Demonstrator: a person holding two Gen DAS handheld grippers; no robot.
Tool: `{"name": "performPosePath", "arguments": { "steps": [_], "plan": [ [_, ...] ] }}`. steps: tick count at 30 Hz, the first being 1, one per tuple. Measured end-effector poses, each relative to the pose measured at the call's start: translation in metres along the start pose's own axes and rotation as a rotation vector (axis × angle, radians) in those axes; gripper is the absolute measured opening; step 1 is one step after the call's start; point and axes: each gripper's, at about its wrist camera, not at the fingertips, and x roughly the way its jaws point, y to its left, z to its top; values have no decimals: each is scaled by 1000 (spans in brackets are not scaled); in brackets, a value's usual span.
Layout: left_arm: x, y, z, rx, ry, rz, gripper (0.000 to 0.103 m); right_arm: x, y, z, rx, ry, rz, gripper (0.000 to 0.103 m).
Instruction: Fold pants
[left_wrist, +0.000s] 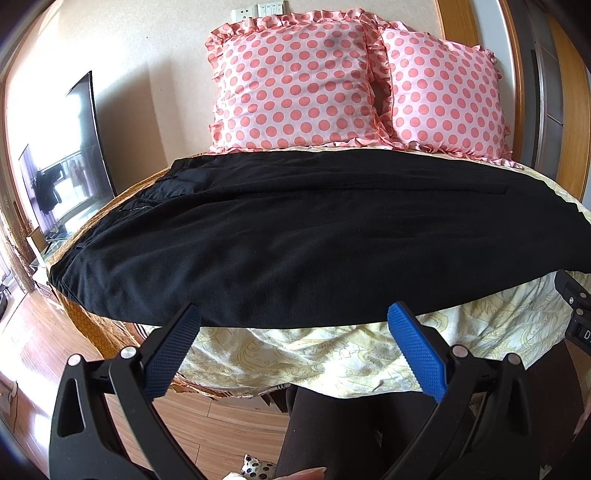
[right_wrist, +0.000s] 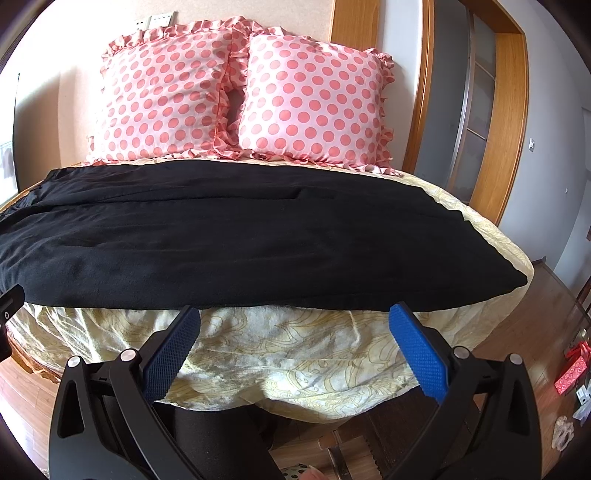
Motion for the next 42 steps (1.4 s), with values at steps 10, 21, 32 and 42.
{"name": "performPosePath", "arguments": {
  "steps": [10, 21, 32, 42],
  "plan": [
    [0, 0, 1, -1, 1, -1, 101, 1, -3, -1, 3, -1, -1, 102],
    [1, -1, -2, -3, 6, -4, 101, -2, -5, 6, 9, -17, 12, 102],
    [-5, 1, 14, 27, -60, -5, 101, -10, -51, 57, 93, -198, 41, 102],
    [23, 18, 68, -42, -55, -133, 101, 121, -159, 177, 276, 85, -122, 102]
  ]
}}
